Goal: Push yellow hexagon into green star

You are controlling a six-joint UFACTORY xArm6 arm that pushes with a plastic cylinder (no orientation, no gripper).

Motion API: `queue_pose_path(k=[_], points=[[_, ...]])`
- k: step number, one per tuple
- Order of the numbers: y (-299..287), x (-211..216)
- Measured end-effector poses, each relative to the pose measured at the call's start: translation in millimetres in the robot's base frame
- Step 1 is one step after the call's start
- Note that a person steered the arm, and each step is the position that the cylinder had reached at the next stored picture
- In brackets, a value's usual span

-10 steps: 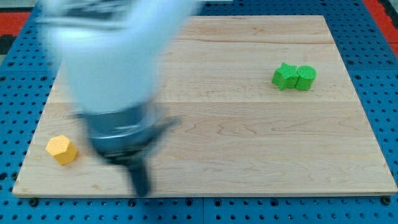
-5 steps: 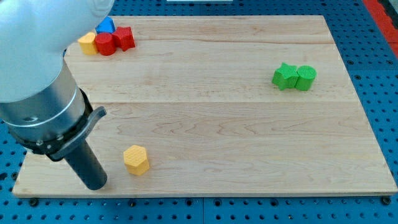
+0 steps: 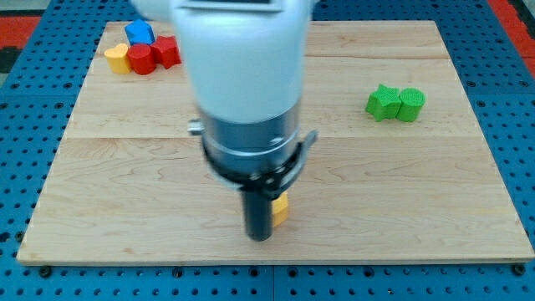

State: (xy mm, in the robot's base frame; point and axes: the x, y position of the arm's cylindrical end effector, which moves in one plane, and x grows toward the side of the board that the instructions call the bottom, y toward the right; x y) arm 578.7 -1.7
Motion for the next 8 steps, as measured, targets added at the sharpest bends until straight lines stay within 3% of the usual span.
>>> queue_pose_path(k=[2,3,5,8], points=[[25,-97],[73,-115],[151,-128],[183,-126]])
